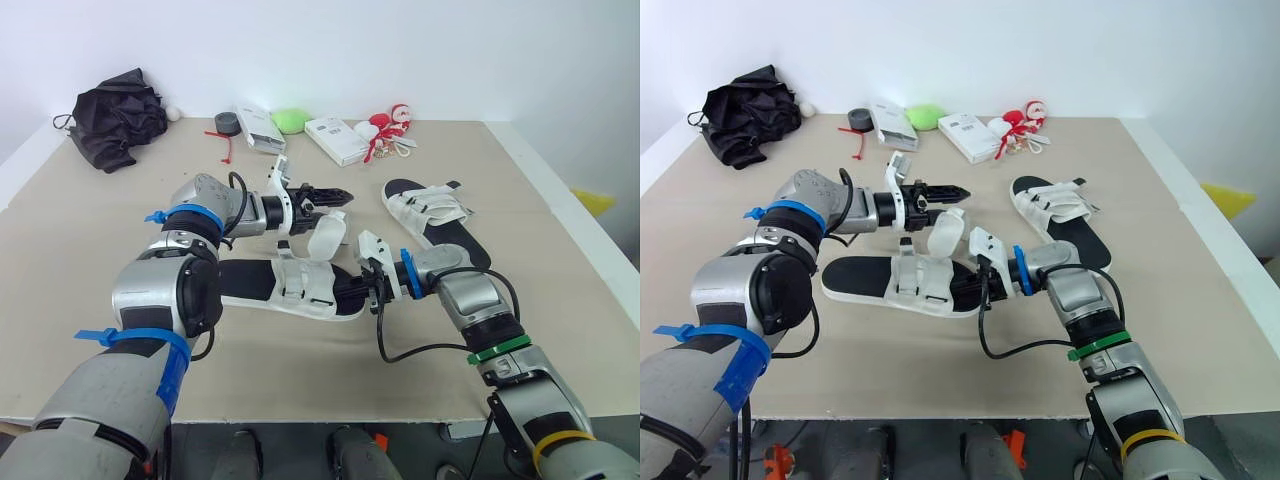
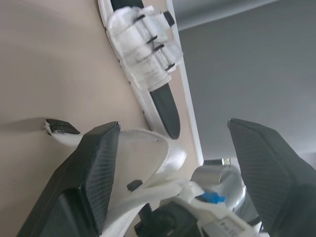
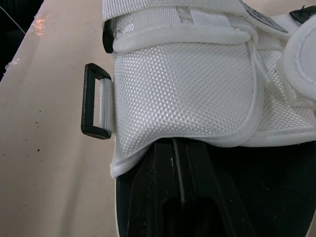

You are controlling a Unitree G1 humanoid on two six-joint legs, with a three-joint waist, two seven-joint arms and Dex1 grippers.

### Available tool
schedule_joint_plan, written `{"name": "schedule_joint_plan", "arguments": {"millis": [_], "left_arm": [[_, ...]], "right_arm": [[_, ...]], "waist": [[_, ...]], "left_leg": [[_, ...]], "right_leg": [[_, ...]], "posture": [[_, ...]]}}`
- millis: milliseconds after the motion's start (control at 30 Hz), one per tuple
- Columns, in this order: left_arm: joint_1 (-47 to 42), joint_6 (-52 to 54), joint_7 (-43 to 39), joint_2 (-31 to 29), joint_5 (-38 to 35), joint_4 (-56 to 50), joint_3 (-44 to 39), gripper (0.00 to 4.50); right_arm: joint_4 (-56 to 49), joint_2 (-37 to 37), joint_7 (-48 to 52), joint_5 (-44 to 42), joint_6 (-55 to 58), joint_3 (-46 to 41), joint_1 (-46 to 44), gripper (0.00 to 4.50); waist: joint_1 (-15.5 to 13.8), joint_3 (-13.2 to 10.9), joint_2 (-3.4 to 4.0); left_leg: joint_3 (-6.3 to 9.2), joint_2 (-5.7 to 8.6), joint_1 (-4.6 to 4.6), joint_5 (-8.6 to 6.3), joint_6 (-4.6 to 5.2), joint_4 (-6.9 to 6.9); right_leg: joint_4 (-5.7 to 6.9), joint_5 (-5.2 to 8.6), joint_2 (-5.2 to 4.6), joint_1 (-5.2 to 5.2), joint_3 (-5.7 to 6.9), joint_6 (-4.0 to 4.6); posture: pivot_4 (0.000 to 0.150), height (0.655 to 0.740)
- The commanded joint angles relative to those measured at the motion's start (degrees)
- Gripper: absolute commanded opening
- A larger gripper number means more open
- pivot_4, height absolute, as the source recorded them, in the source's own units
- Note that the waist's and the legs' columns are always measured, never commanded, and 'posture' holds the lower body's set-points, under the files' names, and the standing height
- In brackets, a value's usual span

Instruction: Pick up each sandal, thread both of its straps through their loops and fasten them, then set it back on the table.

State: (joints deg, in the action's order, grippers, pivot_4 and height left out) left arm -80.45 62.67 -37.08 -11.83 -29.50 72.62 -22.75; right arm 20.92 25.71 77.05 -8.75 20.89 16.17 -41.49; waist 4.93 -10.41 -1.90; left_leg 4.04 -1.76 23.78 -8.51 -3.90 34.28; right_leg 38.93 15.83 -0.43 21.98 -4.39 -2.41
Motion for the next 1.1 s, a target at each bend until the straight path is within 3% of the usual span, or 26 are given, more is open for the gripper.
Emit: {"name": "schedule_joint_plan", "arguments": {"millis": [33, 67, 133, 200, 233, 300, 433, 867, 1033, 1067, 1100], "left_arm": [[-1.46, -0.62, -2.38, 0.28, 0.75, -0.17, 0.17, 3.59], [-1.91, -0.66, -2.43, 0.50, 0.05, 0.04, -0.72, 3.59], [-2.56, -0.96, -2.29, 0.80, -1.15, 0.36, -2.31, 3.10], [-2.82, -1.22, -1.85, 0.85, -2.17, 0.73, -3.86, 3.01], [-2.83, -1.29, -1.85, 0.88, -2.10, 0.75, -4.03, 2.26], [-2.55, -1.75, -1.51, 0.93, -2.04, 0.74, -4.69, 1.69], [-1.95, -1.81, -1.56, 0.41, -1.90, 0.57, -5.31, 0.06], [-0.36, -0.65, -2.02, -2.68, -0.51, -0.71, -5.58, 0.06], [0.32, -2.23, -4.09, -3.45, 2.10, -1.69, -2.20, 1.38], [0.45, -2.47, -4.05, -3.57, 2.44, -1.70, -1.73, 1.38], [0.65, -2.98, -3.97, -3.79, 2.89, -1.65, -1.27, 1.84]], "right_arm": [[3.18, 0.09, -1.46, 2.81, 1.72, 2.92, 2.16, 0.00], [3.14, 0.07, -1.49, 2.83, 1.72, 2.93, 2.21, 0.00], [2.96, 0.11, -1.53, 2.82, 1.84, 2.92, 2.32, 0.00], [2.78, 0.17, -1.53, 2.81, 1.88, 2.92, 2.42, 0.00], [2.67, 0.20, -1.53, 2.79, 1.92, 2.90, 2.47, 0.00], [2.64, 0.24, -1.61, 2.78, 2.01, 2.82, 2.51, 0.00], [2.62, 0.44, -1.54, 2.78, 2.11, 2.72, 2.50, 0.00], [4.26, -0.10, -1.12, 3.05, 1.41, 3.02, 1.50, 0.00], [4.22, -0.29, -0.98, 2.98, 1.40, 3.07, 1.53, 0.00], [4.12, -0.27, -1.00, 2.99, 1.47, 3.08, 1.57, 0.00], [4.03, -0.22, -1.01, 2.98, 1.53, 3.06, 1.65, 0.00]], "waist": [[0.00, 0.00, 0.00], [0.00, 0.00, 0.00], [0.00, 0.00, 0.00], [0.00, 0.00, 0.00], [0.00, 0.00, 0.00], [0.00, 0.00, 0.00], [0.00, 0.00, 0.00], [0.01, 0.00, 0.00], [0.07, 0.00, 0.00], [0.07, 0.00, 0.00], [0.07, 0.00, 0.00]], "left_leg": [[0.00, 0.00, 0.00, 0.00, 0.00, 0.00], [0.00, 0.00, 0.00, 0.00, 0.00, 0.00], [0.00, 0.00, 0.00, 0.00, 0.00, 0.00], [0.00, 0.00, 0.01, 0.00, 0.00, 0.00], [0.00, 0.00, 0.01, 0.00, 0.00, 0.00], [0.00, 0.00, 0.01, 0.00, 0.00, 0.00], [0.00, 0.00, 0.01, 0.00, 0.00, 0.00], [0.00, 0.00, -0.01, 0.00, 0.00, 0.00], [0.00, -0.01, -0.01, 0.01, 0.00, 0.01], [0.00, -0.01, -0.01, 0.01, -0.01, 0.00], [0.00, -0.01, -0.01, 0.01, 0.00, 0.00]], "right_leg": [[0.00, 0.00, 0.00, 0.00, 0.00, 0.00], [0.00, 0.00, 0.00, 0.01, 0.00, 0.00], [0.00, 0.00, 0.00, 0.00, 0.00, 0.00], [0.00, 0.00, 0.00, 0.00, 0.00, 0.00], [0.00, 0.00, 0.00, 0.00, 0.00, 0.00], [0.00, 0.00, 0.00, 0.01, 0.00, 0.00], [0.00, 0.00, 0.00, 0.01, 0.00, 0.00], [0.01, 0.00, 0.00, 0.00, 0.00, 0.00], [0.01, -0.01, 0.00, 0.01, 0.00, 0.00], [0.01, -0.01, 0.00, 0.01, 0.00, 0.00], [0.01, -0.01, 0.01, 0.00, 0.00, 0.00]], "posture": [[0.150, 0.7380], [0.150, 0.7380], [0.150, 0.7380], [0.150, 0.7380], [0.150, 0.7380], [0.150, 0.7380], [0.150, 0.7380], [0.150, 0.7380], [0.150, 0.7380], [0.150, 0.7380], [0.150, 0.7380]]}}
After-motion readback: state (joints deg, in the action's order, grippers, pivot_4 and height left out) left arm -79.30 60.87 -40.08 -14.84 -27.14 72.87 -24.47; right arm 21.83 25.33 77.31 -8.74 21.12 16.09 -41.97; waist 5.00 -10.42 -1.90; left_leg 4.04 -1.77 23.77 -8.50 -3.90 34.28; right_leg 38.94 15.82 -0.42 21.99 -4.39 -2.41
